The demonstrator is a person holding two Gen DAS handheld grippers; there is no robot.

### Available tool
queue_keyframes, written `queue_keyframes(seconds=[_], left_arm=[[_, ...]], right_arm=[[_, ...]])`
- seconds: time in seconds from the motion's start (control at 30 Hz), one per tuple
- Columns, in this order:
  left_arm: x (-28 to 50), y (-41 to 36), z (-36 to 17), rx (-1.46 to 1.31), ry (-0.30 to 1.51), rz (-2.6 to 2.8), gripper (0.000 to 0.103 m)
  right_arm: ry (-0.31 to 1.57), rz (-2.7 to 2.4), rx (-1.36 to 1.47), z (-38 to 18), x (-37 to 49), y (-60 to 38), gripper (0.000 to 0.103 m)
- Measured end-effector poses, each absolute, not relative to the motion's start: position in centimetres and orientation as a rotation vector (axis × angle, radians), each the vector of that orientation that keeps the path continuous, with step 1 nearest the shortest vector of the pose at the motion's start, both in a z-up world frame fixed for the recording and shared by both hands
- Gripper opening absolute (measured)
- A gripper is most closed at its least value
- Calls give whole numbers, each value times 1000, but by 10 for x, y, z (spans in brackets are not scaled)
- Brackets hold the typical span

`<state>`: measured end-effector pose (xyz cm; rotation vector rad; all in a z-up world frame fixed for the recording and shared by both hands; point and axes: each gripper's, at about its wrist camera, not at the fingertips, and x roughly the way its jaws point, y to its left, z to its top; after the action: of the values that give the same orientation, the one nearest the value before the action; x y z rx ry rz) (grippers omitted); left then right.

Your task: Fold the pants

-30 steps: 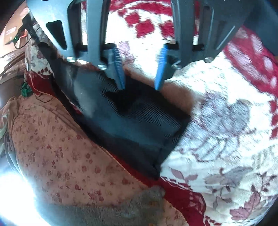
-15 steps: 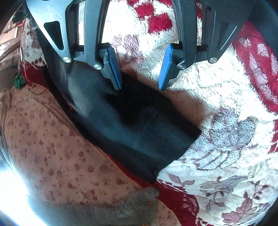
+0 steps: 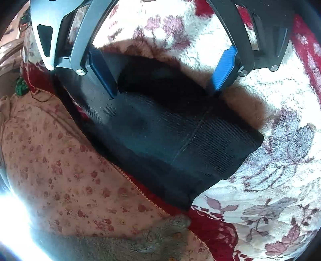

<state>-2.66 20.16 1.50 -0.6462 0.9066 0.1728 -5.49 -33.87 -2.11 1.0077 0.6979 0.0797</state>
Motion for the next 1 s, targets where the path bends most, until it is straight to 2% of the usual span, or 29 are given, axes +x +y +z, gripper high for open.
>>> queue_keyframes(seconds=[0.1, 0.17, 0.23, 0.27, 0.3, 0.37, 0.8, 1.0], left_arm=[[-20, 198, 15, -643, 911, 180, 99], [-15, 200, 15, -660, 904, 188, 99], [-13, 202, 16, -674, 893, 200, 93], [-12, 203, 17, -649, 894, 228, 70], [-12, 203, 18, -621, 899, 246, 37], [-7, 207, 16, -620, 928, 196, 11], [-38, 250, 62, -606, 889, 101, 9], [-65, 282, 45, -580, 963, 179, 9]], right_arm=[[701, 100, 1001, -29, -49, -334, 35], [692, 103, 980, -29, -45, -332, 26], [687, 96, 967, -30, -43, -333, 21], [686, 92, 963, -30, -41, -335, 15], [685, 86, 959, -30, -40, -336, 13], [668, 83, 941, -27, -39, -339, 9], [604, 209, 797, 23, -55, -321, 6], [751, 216, 790, -11, -68, -304, 7]])
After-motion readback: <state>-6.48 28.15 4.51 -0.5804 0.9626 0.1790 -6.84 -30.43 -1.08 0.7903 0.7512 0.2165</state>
